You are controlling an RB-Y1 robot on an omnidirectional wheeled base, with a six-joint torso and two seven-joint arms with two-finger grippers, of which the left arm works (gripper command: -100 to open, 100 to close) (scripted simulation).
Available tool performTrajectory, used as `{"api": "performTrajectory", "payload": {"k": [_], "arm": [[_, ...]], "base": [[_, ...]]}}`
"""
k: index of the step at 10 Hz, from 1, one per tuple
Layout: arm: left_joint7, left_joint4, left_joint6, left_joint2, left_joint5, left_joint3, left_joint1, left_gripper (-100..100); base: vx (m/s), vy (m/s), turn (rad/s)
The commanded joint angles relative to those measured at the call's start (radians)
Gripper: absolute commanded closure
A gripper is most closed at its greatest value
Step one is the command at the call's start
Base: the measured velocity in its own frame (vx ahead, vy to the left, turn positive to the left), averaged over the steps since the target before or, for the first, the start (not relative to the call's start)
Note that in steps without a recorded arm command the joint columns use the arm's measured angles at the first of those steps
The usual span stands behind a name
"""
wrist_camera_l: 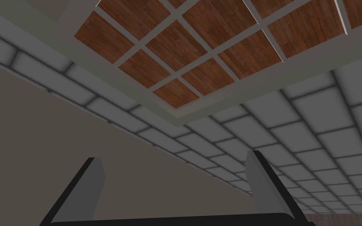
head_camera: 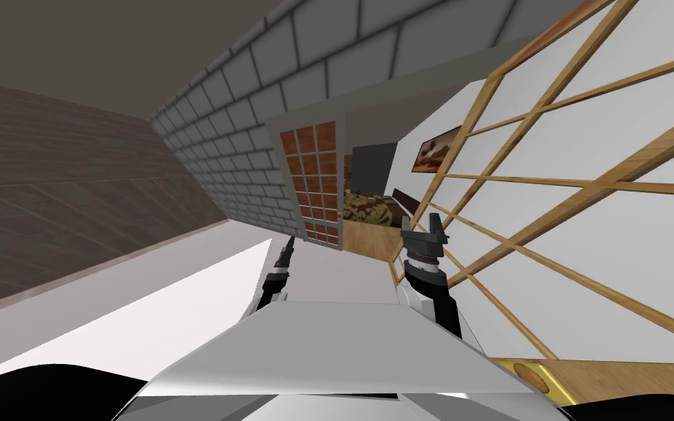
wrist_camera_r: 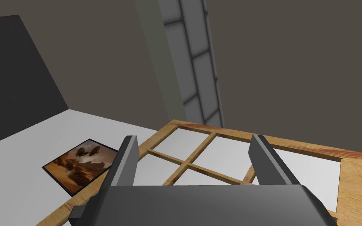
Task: Pull the door open
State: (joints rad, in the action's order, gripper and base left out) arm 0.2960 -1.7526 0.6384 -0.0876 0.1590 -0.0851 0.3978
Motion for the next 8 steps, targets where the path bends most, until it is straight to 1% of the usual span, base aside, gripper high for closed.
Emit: {"api": "performTrajectory", "payload": {"k": [1,8], "arm": [[0.039,0.032,0.008,-0.005,0.004,-0.006,-0.007,-100],[0.204,0.19,0.05,-0.019,0.026,-0.03,-0.05,-100]], "base": [[0.1,-0.039,-0.08],[0.11,-0.039,-0.086]]}}
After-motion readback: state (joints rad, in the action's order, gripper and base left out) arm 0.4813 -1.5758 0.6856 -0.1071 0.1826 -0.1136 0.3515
